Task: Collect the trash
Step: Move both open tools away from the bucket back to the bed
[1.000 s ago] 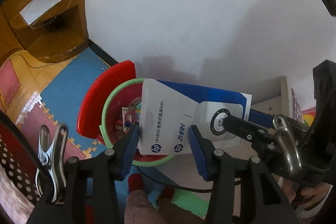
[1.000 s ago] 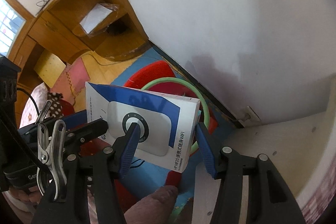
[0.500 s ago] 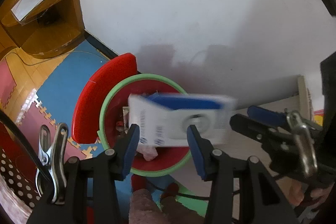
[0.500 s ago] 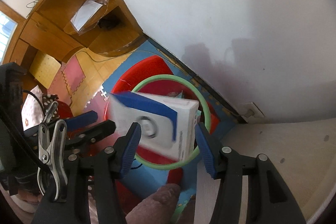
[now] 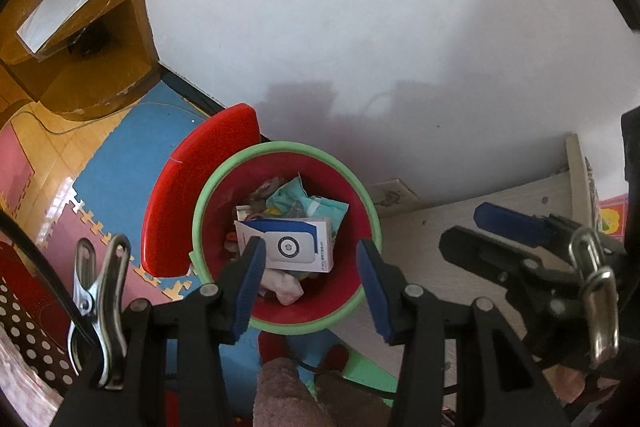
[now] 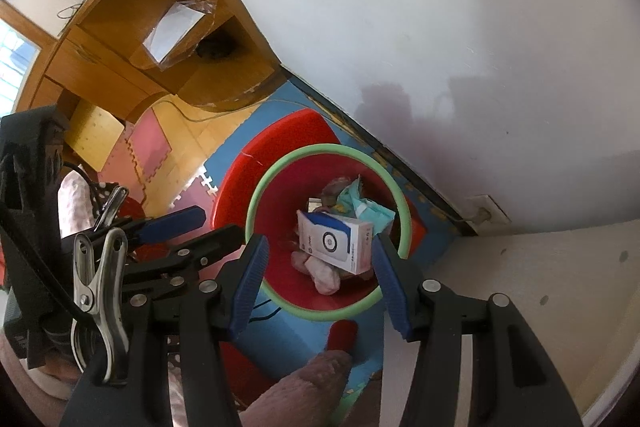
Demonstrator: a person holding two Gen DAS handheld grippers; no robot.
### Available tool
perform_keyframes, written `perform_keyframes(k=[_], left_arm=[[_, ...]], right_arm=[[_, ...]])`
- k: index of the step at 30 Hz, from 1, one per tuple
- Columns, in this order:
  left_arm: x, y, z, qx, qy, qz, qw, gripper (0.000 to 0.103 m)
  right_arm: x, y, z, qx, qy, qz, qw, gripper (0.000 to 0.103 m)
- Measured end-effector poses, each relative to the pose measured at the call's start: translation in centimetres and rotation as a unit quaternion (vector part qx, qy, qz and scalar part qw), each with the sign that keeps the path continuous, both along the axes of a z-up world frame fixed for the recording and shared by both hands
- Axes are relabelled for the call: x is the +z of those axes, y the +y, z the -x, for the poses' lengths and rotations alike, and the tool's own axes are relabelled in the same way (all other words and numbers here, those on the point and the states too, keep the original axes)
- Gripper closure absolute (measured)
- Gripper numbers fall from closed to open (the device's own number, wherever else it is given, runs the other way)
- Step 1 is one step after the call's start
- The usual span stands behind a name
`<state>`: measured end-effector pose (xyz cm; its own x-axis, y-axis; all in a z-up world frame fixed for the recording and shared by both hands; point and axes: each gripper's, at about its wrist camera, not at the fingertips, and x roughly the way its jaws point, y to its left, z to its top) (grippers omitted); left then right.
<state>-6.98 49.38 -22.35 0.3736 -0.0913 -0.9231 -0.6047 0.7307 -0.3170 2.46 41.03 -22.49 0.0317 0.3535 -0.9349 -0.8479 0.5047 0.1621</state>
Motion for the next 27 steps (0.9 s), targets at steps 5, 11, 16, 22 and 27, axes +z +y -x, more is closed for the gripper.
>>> perform_keyframes(k=[5,11,16,22,27], left_arm=[[1.0,-0.5,0.3,-0.007,-0.004,-0.008,0.9999,0.054],[2.5,-1.5,1.0,-0.009,-0.013,-0.010,0.9998,0.054],[4.0,-2.8,1.6,-0.014,-0.018,-0.017,0.9996,0.054],[6.0,-4.2,2.6,-0.012,-0.029,-0.024,0.9992,0.054],[7.8,-5.8,3.2,-0.017,-0.035,-0.037,0.9986,0.054]], right_arm=[[0.6,-0.8,0.8,-0.007,0.002,-0.010,1.000,0.047],[1.8,-2.3,2.0,-0.013,0.001,-0.026,1.000,0.047],[3.3,-3.8,2.9,-0.019,0.002,-0.042,0.999,0.047],[5.2,-5.7,4.5,-0.019,-0.005,-0.063,0.998,0.047],[6.6,-7.4,5.7,-0.018,-0.011,-0.080,0.997,0.047]])
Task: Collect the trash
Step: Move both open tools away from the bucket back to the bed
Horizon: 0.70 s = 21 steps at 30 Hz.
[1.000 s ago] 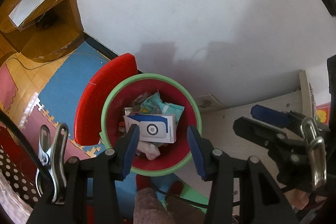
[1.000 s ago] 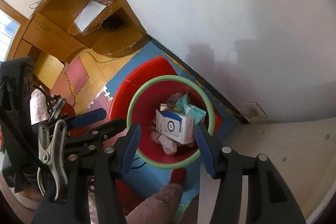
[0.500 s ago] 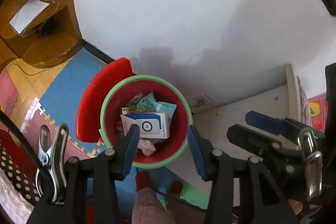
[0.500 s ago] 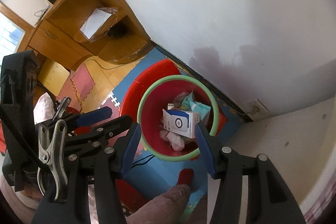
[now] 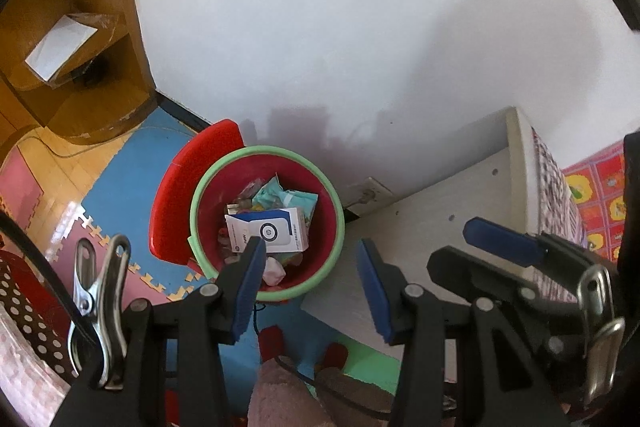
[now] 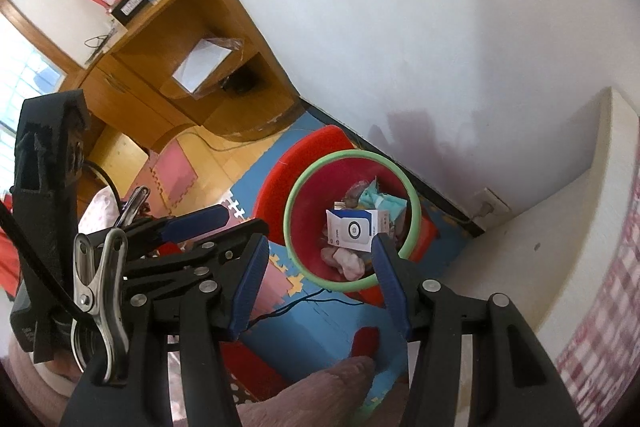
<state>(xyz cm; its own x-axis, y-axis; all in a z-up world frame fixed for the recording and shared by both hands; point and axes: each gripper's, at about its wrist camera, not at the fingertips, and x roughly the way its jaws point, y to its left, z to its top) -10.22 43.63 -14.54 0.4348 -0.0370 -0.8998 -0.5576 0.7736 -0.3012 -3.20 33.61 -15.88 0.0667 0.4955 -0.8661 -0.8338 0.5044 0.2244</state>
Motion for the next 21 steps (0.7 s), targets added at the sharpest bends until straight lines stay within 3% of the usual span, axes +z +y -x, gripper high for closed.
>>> perform_keyframes(k=[21], left_arm=[[7.1,-5.0,2.2,0.000,-0.009,-0.057,0.9983,0.054]], right_arm=[[5.6,-7.3,3.5,-0.006,-0.032,-0.065,0.997,0.047]])
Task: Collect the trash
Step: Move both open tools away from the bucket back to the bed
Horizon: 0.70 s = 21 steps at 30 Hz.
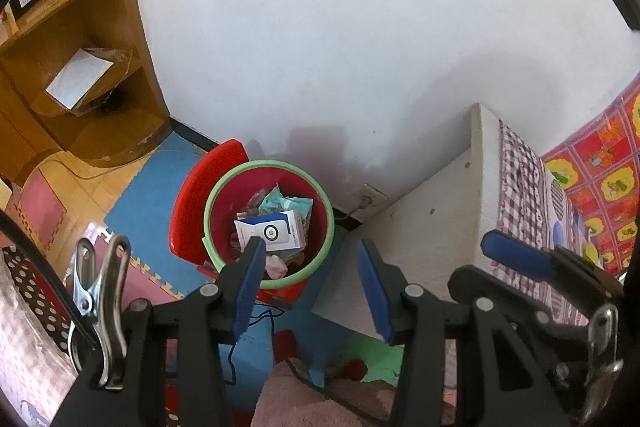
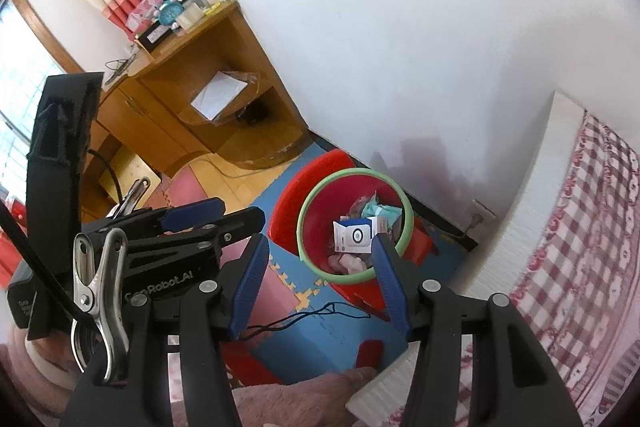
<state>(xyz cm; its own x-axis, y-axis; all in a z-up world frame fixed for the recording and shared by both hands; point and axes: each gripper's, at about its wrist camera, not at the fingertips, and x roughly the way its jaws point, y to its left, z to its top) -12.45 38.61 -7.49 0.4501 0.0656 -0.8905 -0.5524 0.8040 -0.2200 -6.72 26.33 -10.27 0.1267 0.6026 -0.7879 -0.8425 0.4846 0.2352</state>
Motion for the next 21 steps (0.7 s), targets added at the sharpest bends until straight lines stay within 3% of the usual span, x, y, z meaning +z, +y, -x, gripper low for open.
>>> perform_keyframes(k=[21], left_arm=[[4.8,-10.1,-1.1,-0.039,-0.007,-0.024,0.9989,0.054]], right_arm=[[3.5,-13.0,0.0,-0.034,-0.015,-0.049,0.998,0.047]])
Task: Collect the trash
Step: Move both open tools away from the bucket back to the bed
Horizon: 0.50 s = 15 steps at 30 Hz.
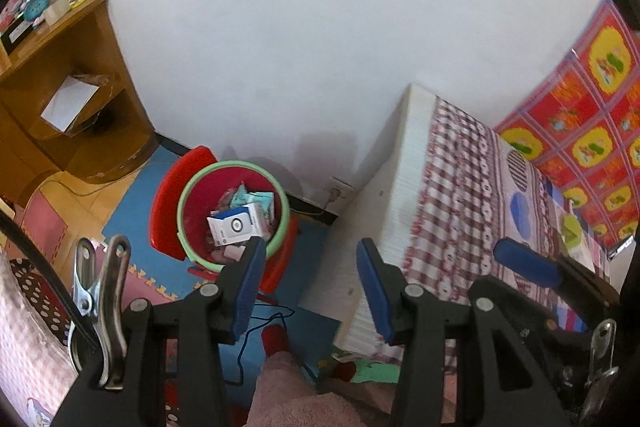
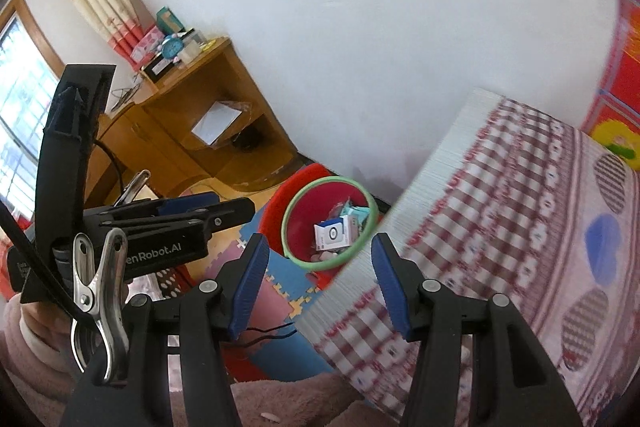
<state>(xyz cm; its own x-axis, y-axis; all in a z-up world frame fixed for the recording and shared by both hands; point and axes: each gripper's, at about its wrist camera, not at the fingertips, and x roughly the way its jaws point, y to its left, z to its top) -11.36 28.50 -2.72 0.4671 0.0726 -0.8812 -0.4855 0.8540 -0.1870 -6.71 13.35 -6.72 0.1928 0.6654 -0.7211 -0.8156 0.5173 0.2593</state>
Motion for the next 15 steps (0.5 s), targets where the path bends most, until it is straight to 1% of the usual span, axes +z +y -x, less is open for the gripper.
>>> perform_keyframes(k=[8,15], left_arm=[[1.2,-5.4,-1.5,-0.034,-0.001,-0.005,0.9994,0.054],[1.9,-10.8,-3.0,-0.070,-0.004,-0.009,0.9975,0.054]], right_arm=[[0.8,-5.8,-0.7,-0.033,-0.001,-0.012,0.999,0.047],[1.3,-11.8,-1.3,-0.067,-0.003,-0.027,0.997,0.047]])
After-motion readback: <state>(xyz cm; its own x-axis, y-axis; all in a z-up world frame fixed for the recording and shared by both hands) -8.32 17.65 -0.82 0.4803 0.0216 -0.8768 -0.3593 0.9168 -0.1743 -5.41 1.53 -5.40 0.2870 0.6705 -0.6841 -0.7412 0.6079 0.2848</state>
